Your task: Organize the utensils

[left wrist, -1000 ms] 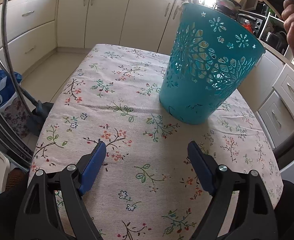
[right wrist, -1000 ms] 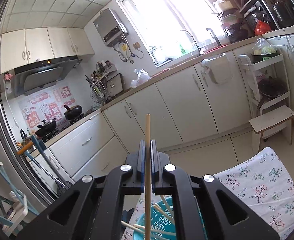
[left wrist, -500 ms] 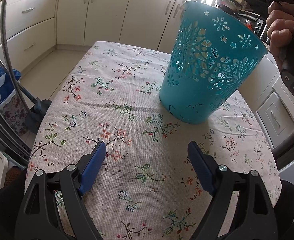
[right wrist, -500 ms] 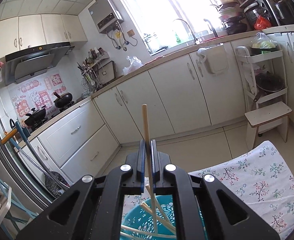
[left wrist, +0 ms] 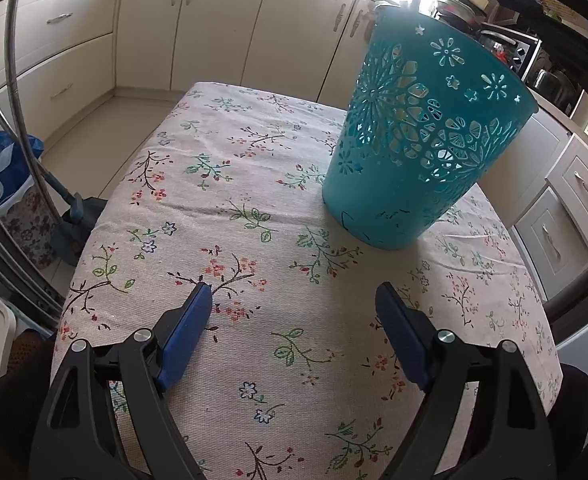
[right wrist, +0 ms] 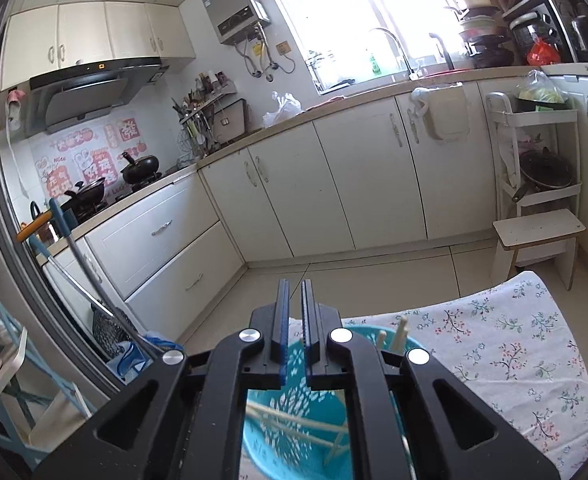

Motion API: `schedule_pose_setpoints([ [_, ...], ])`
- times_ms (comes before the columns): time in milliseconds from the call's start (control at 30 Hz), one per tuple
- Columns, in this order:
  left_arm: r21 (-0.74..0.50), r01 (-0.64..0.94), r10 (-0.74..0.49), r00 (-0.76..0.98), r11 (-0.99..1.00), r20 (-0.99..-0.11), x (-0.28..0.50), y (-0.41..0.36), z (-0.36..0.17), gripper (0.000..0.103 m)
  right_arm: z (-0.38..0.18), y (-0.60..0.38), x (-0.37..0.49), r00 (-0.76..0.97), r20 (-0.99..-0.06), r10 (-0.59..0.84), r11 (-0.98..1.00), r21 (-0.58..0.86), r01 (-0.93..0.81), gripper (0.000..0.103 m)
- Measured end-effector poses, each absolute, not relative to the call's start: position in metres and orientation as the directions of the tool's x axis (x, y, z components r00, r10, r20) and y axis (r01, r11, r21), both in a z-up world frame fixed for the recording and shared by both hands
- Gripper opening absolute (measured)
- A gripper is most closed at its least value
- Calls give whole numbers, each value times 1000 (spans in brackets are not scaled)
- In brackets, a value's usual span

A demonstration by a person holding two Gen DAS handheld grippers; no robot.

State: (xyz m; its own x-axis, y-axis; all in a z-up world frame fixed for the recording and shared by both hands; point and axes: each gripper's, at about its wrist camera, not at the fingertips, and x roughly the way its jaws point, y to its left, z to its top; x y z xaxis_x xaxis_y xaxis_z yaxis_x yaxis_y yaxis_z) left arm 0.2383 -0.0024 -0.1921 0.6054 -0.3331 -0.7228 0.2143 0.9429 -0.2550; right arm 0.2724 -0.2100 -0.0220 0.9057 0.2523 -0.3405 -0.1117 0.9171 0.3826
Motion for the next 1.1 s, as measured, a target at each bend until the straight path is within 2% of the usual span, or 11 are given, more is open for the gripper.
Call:
schedule_pose_setpoints([
  [133,-253,211,-330,608,944,-722,237,-3,-192,80,-21,-217,245,911,-333,244,919,380,-107,22],
  [300,-253,209,-328,607,945,-724,237,-2,-192,82,-35,-226,205,905,-363,222,926,370,-78,32],
  [433,-250,205,-323,607,946,-726,237,-3,-192,83,-62,-229,177,886,-426,183,938,344,-29,40],
  [633,-246,197,-315,608,949,-729,237,-2,-192,84,-113,-236,150,821,-562,105,954,291,78,42],
  [700,-243,198,-314,602,950,-734,239,-3,-193,86,-125,-237,142,796,-600,81,957,270,107,46],
  [800,-230,214,-313,587,949,-747,241,-7,-194,94,-134,-239,133,762,-645,50,961,238,139,57],
  [900,-173,209,-263,564,962,-782,244,-12,-192,95,-136,-241,124,736,-676,43,962,226,151,62],
  [967,-87,176,-172,558,981,-812,241,-13,-188,95,-129,-241,117,731,-682,34,963,217,158,72],
  [1000,-68,165,-151,566,984,-811,236,-12,-182,95,-127,-242,114,731,-681,32,964,216,158,73],
  [1100,-85,138,-151,598,987,-787,216,-2,-158,95,-117,-243,102,736,-677,33,964,217,156,81],
])
